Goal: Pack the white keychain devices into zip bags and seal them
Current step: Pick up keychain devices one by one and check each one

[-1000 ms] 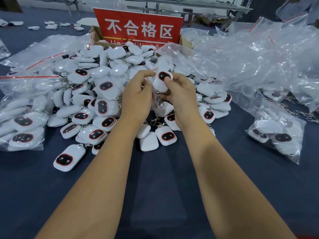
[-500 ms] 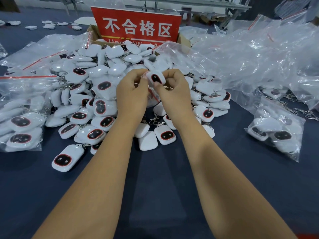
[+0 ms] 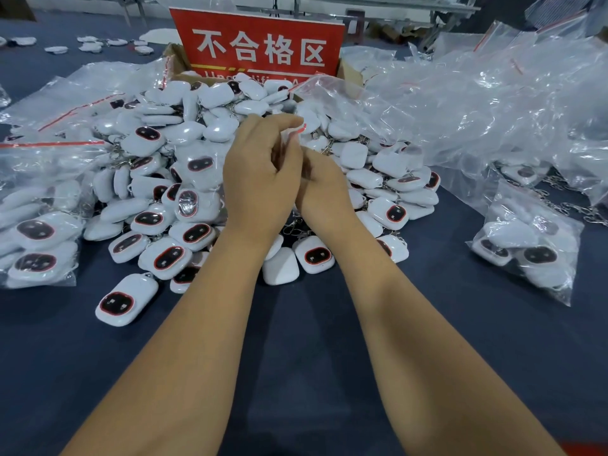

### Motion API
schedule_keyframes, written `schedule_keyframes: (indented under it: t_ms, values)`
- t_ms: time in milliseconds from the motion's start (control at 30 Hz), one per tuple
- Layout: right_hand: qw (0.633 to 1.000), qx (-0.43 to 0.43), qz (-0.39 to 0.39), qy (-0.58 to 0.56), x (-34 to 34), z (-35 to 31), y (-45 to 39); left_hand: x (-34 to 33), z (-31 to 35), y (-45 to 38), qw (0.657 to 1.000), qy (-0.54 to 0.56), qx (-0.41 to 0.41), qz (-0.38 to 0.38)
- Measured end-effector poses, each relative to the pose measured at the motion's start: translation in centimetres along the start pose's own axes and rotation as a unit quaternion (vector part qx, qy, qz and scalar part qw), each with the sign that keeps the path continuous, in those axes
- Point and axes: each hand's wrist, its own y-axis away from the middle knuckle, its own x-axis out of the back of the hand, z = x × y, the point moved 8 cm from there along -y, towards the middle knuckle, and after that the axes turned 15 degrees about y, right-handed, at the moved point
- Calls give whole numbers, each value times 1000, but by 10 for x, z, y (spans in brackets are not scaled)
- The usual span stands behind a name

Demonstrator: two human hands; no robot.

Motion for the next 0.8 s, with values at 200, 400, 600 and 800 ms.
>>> schedule_keyframes:
  t_ms: [200,400,600,800]
  values:
    - [995,-41,86,-7,14,9,-2,-9,0,3,999,23,31,-20]
    - [967,-128,26,-217,4,16,-3,1,-18,3,987,90,127,43]
    - [972,-41,-98,-209,-17,1,-2,1,3,5,999,20,34,35]
    - [982,-110,-3,-154,7,17,-10,4,-20,1,992,34,112,38]
